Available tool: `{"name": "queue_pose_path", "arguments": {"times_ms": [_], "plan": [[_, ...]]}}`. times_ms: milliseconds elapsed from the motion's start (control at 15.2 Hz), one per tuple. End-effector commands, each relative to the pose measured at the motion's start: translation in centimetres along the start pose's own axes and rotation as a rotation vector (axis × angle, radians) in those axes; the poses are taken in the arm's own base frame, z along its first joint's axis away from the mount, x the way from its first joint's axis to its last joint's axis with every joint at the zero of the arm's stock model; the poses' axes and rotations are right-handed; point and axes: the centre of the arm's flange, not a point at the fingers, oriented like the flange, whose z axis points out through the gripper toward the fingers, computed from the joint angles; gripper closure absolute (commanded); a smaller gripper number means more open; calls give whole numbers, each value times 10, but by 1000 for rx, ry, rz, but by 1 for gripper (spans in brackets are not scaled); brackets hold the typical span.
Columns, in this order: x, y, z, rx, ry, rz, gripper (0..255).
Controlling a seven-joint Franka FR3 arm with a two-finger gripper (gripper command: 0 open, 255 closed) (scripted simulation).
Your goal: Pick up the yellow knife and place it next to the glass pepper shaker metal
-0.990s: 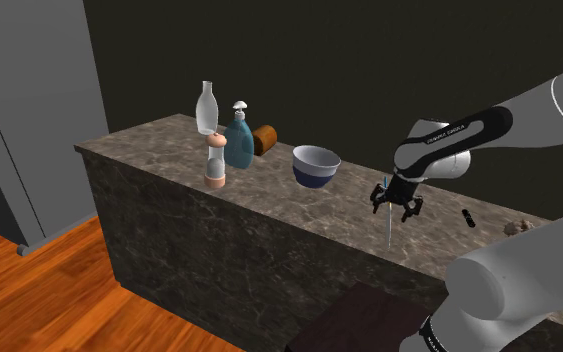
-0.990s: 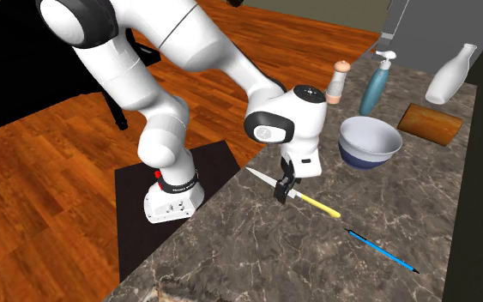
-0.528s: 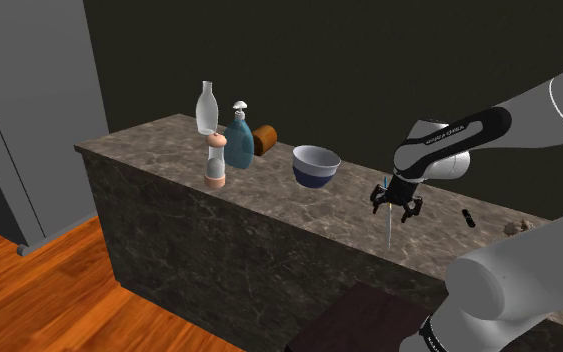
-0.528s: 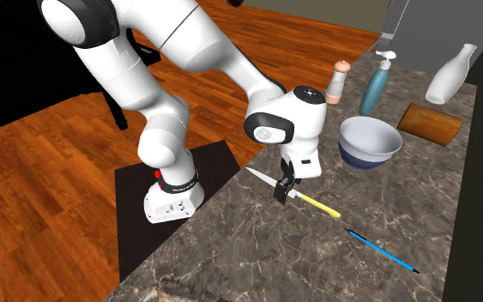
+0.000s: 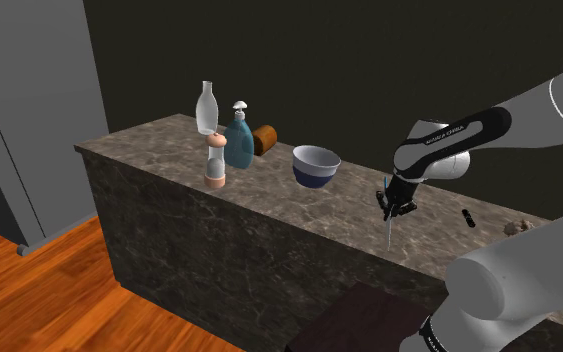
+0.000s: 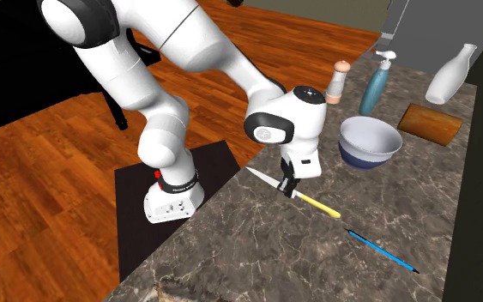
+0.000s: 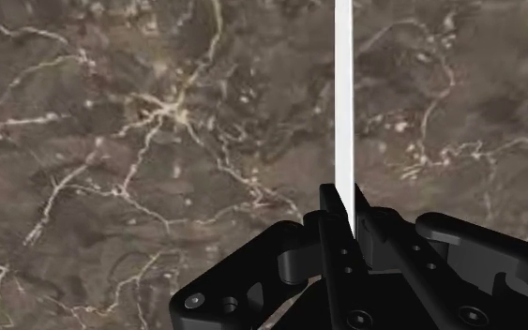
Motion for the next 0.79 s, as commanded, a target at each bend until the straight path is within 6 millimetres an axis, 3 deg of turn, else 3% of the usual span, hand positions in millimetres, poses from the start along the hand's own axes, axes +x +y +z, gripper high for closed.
{"name": "queue_pose_path", "arguments": {"times_ms": [0,726], "plan": [[0,0,0,0,0,0,255],[1,0,-53,0,0,0,255]]}}
